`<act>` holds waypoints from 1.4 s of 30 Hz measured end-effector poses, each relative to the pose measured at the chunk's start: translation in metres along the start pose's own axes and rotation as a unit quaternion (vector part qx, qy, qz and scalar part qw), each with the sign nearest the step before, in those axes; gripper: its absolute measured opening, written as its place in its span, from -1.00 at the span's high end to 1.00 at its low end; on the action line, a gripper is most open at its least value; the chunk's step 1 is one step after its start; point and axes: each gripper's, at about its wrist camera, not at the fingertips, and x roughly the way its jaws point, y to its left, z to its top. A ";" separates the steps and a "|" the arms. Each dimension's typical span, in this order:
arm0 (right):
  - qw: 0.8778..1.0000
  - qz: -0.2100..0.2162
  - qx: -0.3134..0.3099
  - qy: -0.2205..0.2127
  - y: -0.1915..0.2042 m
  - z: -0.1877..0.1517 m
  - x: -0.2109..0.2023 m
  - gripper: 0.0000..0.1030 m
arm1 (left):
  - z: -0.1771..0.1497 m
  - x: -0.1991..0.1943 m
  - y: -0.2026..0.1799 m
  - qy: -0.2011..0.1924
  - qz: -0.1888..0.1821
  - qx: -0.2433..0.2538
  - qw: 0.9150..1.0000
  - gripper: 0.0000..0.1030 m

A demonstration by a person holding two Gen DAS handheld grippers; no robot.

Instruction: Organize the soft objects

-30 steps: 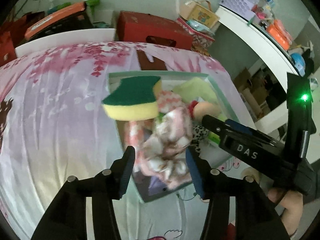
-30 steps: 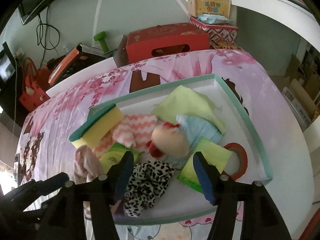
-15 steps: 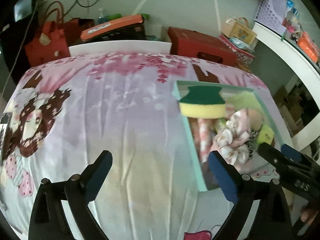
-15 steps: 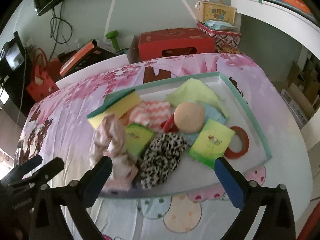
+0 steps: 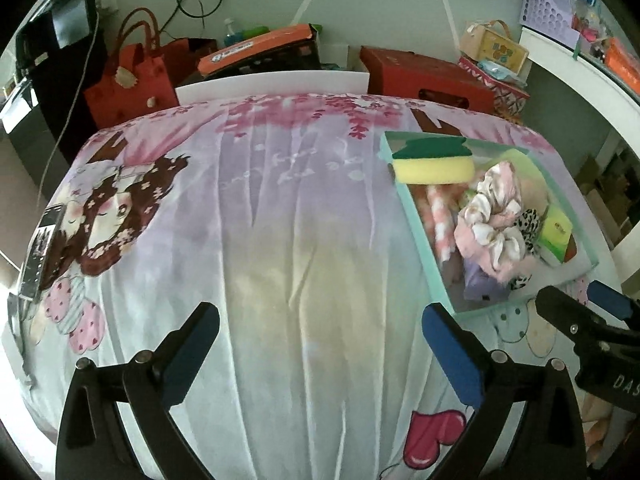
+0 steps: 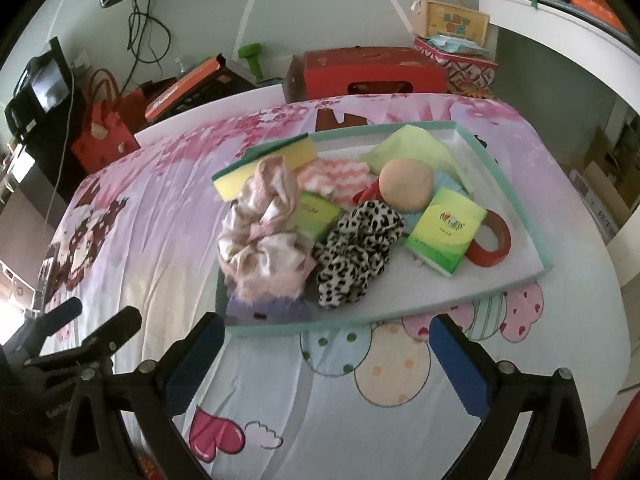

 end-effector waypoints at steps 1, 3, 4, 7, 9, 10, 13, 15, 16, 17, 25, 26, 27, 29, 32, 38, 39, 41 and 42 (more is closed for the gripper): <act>1.000 0.000 -0.001 0.001 0.001 -0.002 -0.001 -1.00 | -0.002 -0.002 0.001 0.000 0.004 -0.001 1.000 -0.97; 1.000 0.000 -0.001 0.002 0.001 -0.006 -0.004 -1.00 | -0.005 -0.005 0.001 -0.002 0.010 -0.001 1.000 -0.97; 1.000 0.000 -0.001 0.002 0.001 -0.007 -0.005 -1.00 | -0.006 -0.007 0.002 -0.003 0.013 0.000 1.000 -0.97; 1.000 -0.003 -0.003 0.003 0.000 -0.009 -0.009 -1.00 | -0.009 -0.015 0.001 -0.009 0.023 0.007 1.000 -0.97; 1.000 -0.004 -0.003 0.003 0.001 -0.011 -0.012 -1.00 | -0.011 -0.018 0.001 -0.012 0.028 0.010 0.999 -0.97; 1.000 -0.004 -0.003 0.003 0.000 -0.012 -0.013 -1.00 | -0.012 -0.021 0.000 -0.013 0.033 0.012 0.999 -0.97; 1.000 -0.005 -0.004 0.004 0.000 -0.013 -0.015 -1.00 | -0.014 -0.025 0.000 -0.017 0.045 0.015 0.999 -0.97; 1.000 -0.007 -0.003 0.004 -0.001 -0.014 -0.017 -1.00 | -0.016 -0.028 0.002 -0.018 0.048 0.013 0.999 -0.97; 1.000 -0.007 -0.003 0.004 -0.001 -0.014 -0.018 -1.00 | -0.016 -0.029 0.003 -0.017 0.048 0.011 0.999 -0.97; 1.000 -0.007 -0.003 0.003 -0.001 -0.014 -0.019 -1.00 | -0.017 -0.030 0.003 -0.017 0.049 0.010 0.999 -0.97; 1.000 -0.005 -0.006 0.000 -0.001 -0.013 -0.027 -1.00 | -0.019 -0.038 0.006 -0.014 0.065 0.005 0.998 -0.97; 1.000 -0.004 -0.006 0.000 -0.001 -0.013 -0.028 -1.00 | -0.019 -0.040 0.007 -0.015 0.066 0.005 0.998 -0.97; 1.000 -0.005 -0.006 0.000 -0.001 -0.013 -0.028 -1.00 | -0.019 -0.041 0.007 -0.015 0.067 0.005 0.998 -0.96; 1.000 -0.005 -0.007 0.001 0.000 -0.014 -0.029 -1.00 | -0.019 -0.042 0.008 -0.015 0.071 0.004 0.997 -0.96; 1.000 -0.005 -0.008 0.003 0.000 -0.014 -0.031 -1.00 | -0.019 -0.045 0.009 -0.016 0.072 0.002 0.997 -0.96; 1.000 -0.005 -0.007 0.003 -0.001 -0.015 -0.032 -1.00 | -0.019 -0.047 0.008 -0.016 0.074 0.003 0.997 -0.96; 1.000 -0.005 -0.007 0.002 -0.001 -0.015 -0.031 -1.00 | -0.019 -0.047 0.008 -0.015 0.076 0.002 0.997 -0.96; 1.000 -0.005 -0.007 0.002 -0.001 -0.015 -0.032 -1.00 | -0.019 -0.047 0.008 -0.014 0.077 0.001 0.997 -0.96; 1.000 -0.005 -0.007 0.003 -0.001 -0.015 -0.031 -1.00 | -0.019 -0.047 0.008 -0.013 0.076 0.000 0.997 -0.96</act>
